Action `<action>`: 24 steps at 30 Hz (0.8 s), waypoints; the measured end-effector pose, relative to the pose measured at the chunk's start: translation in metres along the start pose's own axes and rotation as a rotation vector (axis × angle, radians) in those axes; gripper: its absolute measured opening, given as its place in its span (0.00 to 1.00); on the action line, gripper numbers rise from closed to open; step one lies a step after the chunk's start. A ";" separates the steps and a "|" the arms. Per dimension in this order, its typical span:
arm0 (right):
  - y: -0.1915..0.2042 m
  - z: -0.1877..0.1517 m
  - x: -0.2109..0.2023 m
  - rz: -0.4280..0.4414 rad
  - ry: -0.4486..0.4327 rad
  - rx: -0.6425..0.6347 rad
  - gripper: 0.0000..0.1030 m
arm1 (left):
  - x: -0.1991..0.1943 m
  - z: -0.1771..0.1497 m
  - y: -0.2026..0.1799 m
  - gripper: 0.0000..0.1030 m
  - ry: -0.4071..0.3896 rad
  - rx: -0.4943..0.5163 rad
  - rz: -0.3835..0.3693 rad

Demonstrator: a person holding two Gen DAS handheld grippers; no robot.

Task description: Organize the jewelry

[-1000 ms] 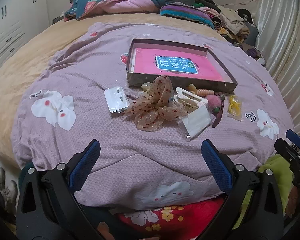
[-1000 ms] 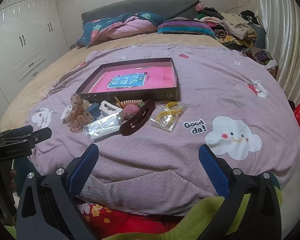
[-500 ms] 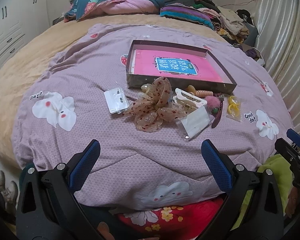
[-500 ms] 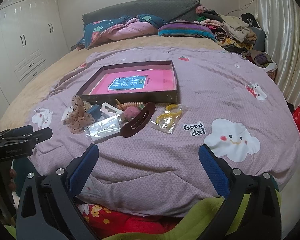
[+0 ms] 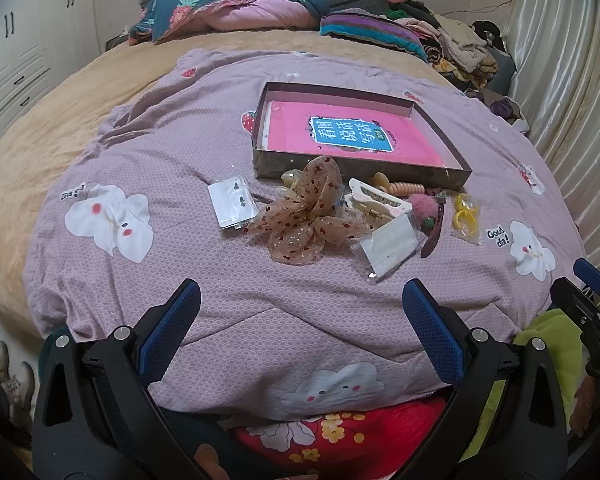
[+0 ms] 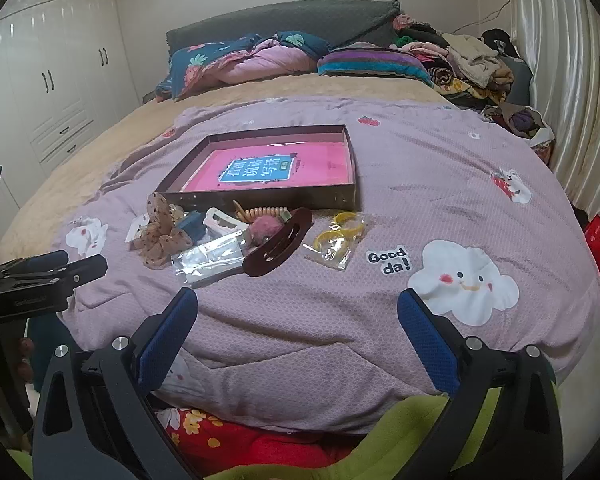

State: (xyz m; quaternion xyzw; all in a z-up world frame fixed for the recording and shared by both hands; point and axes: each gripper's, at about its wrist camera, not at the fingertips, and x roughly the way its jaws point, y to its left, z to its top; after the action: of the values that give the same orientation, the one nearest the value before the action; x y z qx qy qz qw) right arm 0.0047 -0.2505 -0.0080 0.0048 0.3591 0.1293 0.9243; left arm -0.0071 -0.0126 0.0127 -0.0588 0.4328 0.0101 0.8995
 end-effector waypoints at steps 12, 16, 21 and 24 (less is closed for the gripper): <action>0.002 0.001 -0.001 0.002 -0.005 -0.001 0.96 | -0.002 0.000 0.000 0.92 -0.001 0.000 -0.001; 0.002 0.001 -0.003 0.003 -0.010 -0.003 0.96 | -0.004 0.000 -0.001 0.92 -0.005 0.003 -0.003; 0.004 0.002 -0.008 0.010 -0.018 -0.007 0.96 | -0.004 0.000 -0.002 0.92 -0.005 0.002 -0.004; 0.007 0.004 -0.008 0.016 -0.024 -0.015 0.96 | -0.004 0.000 -0.001 0.92 -0.007 -0.003 -0.001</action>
State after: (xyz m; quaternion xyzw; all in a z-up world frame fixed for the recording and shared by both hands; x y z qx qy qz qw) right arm 0.0000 -0.2457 0.0014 0.0020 0.3468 0.1393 0.9275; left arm -0.0091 -0.0135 0.0162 -0.0606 0.4295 0.0104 0.9010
